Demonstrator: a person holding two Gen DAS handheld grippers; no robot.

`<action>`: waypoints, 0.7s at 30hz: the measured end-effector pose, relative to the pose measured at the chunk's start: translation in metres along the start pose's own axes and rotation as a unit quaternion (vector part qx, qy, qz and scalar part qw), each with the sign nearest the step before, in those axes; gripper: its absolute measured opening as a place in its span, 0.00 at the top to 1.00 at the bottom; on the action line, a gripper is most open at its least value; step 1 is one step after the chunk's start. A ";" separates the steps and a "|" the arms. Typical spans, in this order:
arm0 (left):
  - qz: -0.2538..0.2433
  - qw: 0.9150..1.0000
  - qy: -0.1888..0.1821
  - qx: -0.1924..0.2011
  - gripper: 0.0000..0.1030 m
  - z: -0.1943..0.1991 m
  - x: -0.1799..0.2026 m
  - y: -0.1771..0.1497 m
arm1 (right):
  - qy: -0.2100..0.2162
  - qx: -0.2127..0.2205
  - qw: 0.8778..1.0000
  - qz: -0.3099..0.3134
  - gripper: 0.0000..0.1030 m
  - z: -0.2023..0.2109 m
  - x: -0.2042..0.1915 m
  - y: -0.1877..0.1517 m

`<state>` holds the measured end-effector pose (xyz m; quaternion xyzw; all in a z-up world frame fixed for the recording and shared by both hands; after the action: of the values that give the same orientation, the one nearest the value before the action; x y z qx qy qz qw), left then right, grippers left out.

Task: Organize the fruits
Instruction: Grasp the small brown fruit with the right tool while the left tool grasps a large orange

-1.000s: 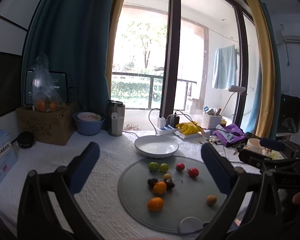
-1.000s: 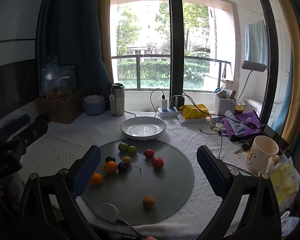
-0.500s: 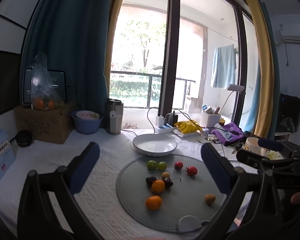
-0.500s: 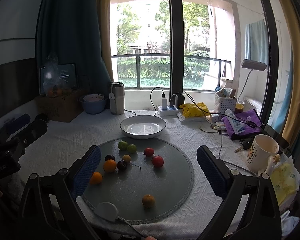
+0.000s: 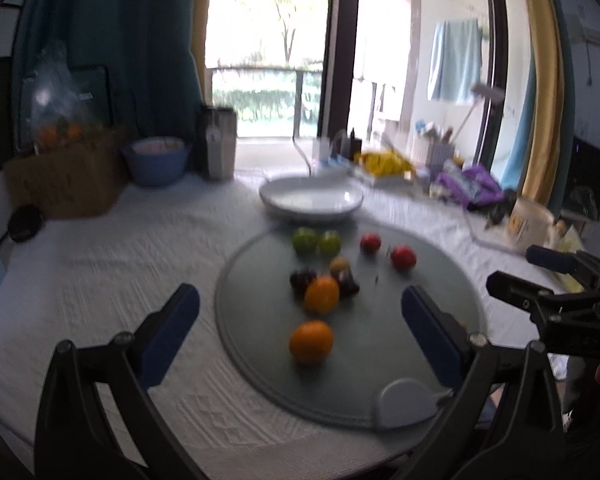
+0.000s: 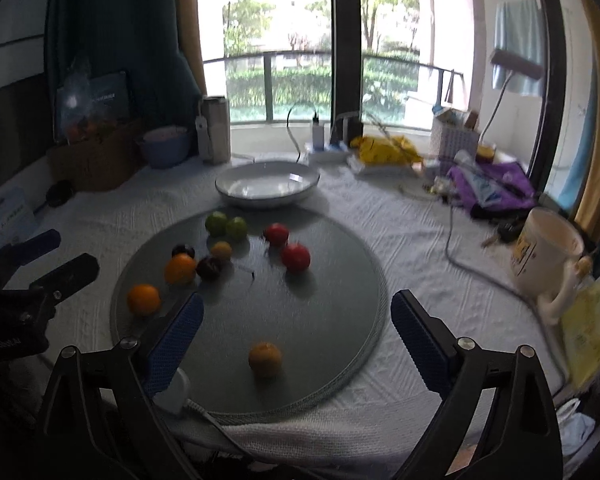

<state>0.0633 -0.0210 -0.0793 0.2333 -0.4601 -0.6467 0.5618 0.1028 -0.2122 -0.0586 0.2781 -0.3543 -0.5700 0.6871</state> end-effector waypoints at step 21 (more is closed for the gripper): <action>-0.001 0.990 -0.026 -0.142 0.64 -0.066 -0.008 -0.032 | 0.071 -0.106 0.989 0.075 0.73 -0.052 -0.031 -0.037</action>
<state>0.1029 -0.0374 -0.1398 0.1349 -0.3780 -0.7120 0.5762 0.1196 -0.1897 -0.1236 0.2158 -0.2618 -0.5304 0.7769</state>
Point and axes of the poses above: each gripper's, at about its wrist camera, not at the fingertips, and z roughly against the way its jaws point, x to its right, y to its top, the point moved 1 cm from there along -z, roughly the way its jaws point, and after that the axes turned 15 degrees about -y, right-handed, at the moved point
